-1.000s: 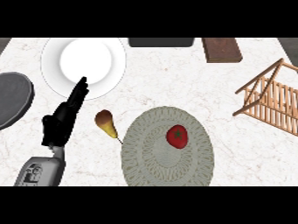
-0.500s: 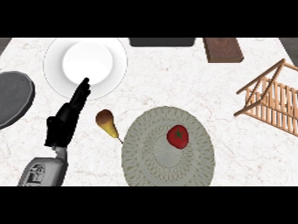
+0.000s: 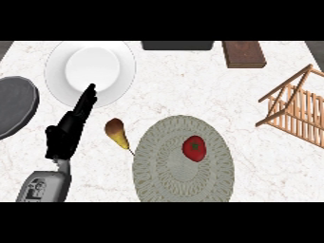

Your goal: Pick the lemon from the placemat and place it in the tiered shelf

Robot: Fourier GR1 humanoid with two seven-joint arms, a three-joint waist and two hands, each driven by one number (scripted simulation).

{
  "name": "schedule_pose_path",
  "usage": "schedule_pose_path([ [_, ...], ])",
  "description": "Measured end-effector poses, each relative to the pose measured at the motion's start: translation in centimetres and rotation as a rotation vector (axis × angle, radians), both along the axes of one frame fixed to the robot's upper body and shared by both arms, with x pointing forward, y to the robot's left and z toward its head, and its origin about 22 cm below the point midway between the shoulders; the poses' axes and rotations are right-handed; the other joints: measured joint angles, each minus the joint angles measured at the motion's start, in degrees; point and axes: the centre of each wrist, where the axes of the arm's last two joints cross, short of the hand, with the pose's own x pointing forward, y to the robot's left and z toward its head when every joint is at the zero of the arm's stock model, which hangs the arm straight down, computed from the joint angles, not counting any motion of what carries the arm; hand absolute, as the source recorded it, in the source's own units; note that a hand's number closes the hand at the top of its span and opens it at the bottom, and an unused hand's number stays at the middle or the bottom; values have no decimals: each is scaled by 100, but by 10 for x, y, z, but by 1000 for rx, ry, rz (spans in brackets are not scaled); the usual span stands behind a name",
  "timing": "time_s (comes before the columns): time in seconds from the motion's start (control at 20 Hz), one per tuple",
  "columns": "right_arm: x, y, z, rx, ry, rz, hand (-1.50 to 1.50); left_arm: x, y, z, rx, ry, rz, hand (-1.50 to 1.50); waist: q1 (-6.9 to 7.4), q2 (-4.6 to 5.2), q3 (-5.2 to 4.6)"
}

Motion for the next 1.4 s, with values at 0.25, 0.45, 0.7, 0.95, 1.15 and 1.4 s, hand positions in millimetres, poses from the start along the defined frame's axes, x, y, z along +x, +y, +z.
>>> schedule_pose_path([
  [0.25, 5, -19, -6, 121, -173, 63, 150, 0, -9, -4, -4, 2, 1, 0, -15, -2, 4],
  [0.45, 16, -36, -16, 168, -237, 91, 150, 6, -9, -1, -5, -3, 1, 0, -14, -2, 2],
  [0.7, 22, -58, -30, 191, -265, 104, 150, 5, -5, -6, 1, -2, 4, 0, -18, -5, 0],
  [0.95, 20, -77, -44, 165, -171, -31, -150, 6, -3, 0, 2, -8, 5, 0, -19, -1, -4],
  [1.15, 17, -89, -53, 176, -126, -147, -150, 0, -3, -4, 6, -6, 0, 0, -17, -6, -2],
  [1.4, 1, -91, -59, 227, -161, -165, -150, -2, -1, -1, 6, 2, 3, 0, -36, -13, -2],
])
